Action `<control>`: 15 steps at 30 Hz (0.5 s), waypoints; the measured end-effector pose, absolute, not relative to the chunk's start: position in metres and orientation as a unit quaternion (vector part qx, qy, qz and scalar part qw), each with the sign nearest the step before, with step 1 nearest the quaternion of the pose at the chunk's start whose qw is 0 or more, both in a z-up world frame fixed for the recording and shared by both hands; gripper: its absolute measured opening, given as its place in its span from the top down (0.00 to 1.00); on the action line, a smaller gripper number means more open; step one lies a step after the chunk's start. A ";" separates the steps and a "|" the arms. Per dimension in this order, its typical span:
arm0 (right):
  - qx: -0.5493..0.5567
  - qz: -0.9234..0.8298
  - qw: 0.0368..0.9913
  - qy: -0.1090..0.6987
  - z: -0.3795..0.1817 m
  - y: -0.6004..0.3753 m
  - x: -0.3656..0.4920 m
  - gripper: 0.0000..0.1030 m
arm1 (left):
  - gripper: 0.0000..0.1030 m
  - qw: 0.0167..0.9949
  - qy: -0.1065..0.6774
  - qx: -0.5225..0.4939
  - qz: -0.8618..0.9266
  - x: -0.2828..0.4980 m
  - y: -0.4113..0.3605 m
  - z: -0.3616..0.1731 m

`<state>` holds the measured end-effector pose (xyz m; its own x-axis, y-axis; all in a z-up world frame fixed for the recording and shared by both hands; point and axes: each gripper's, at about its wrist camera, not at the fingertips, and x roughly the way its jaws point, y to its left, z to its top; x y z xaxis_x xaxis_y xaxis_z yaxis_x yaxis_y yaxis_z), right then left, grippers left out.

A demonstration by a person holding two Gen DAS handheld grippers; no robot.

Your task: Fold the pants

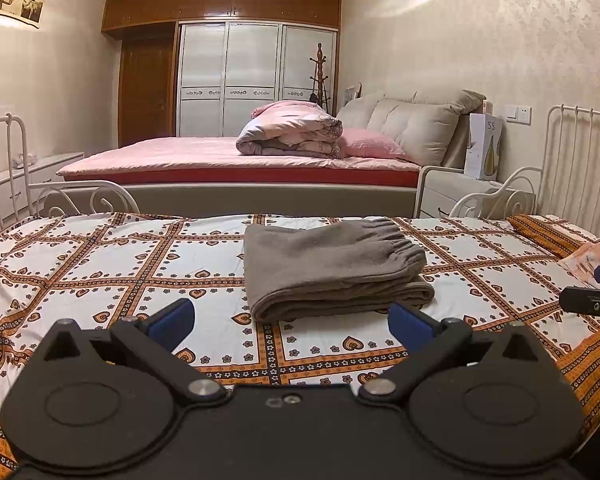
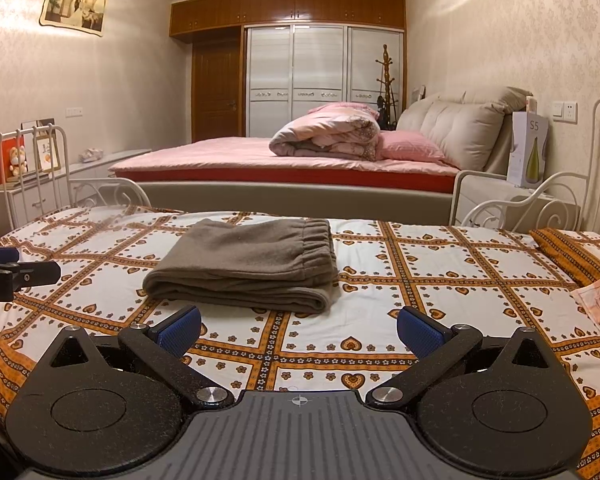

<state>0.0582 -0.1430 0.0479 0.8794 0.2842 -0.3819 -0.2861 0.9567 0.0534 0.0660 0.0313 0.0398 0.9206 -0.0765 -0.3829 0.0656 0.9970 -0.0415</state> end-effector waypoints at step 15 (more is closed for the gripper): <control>-0.007 0.151 0.968 0.201 0.045 -0.145 0.061 0.00 | 0.06 0.980 0.196 -0.011 -0.040 0.069 0.036 0.040</control>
